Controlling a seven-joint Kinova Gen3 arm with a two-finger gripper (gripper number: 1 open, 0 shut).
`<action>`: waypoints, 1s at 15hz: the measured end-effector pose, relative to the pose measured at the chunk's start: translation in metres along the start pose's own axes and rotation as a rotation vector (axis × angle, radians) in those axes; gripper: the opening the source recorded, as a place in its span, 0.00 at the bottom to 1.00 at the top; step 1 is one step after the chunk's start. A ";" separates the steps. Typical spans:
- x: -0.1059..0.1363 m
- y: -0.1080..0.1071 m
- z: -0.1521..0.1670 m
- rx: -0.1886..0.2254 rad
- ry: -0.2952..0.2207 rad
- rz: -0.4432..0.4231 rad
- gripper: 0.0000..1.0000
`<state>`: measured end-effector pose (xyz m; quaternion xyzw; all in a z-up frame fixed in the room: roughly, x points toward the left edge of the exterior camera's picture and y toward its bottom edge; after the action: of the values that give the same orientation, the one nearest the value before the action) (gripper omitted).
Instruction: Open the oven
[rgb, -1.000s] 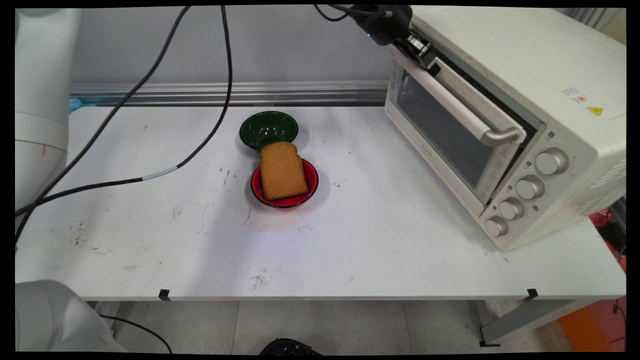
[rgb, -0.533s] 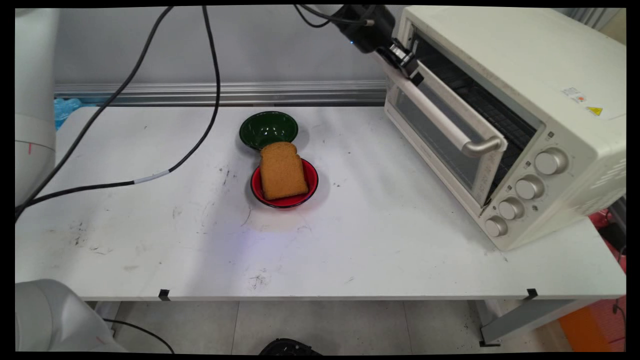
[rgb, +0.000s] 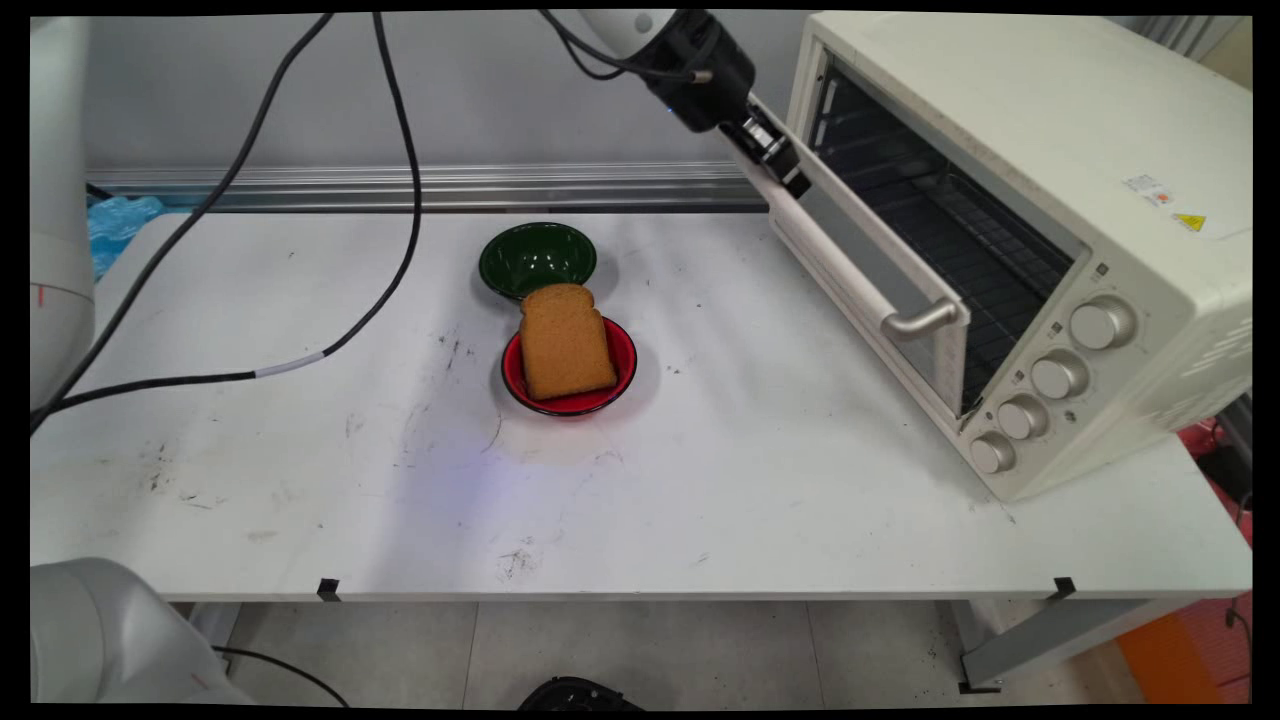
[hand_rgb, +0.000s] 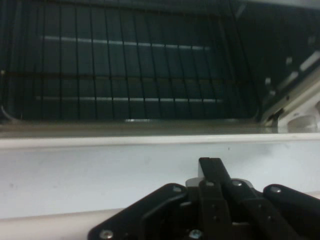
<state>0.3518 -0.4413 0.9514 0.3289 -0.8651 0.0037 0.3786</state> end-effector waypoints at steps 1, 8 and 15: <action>-0.004 -0.001 0.000 0.001 -0.005 0.001 0.00; -0.030 -0.004 -0.001 0.004 -0.043 0.012 0.00; -0.055 -0.006 0.001 -0.001 -0.075 0.024 0.00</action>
<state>0.3817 -0.4147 0.9130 0.3183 -0.8827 -0.0045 0.3458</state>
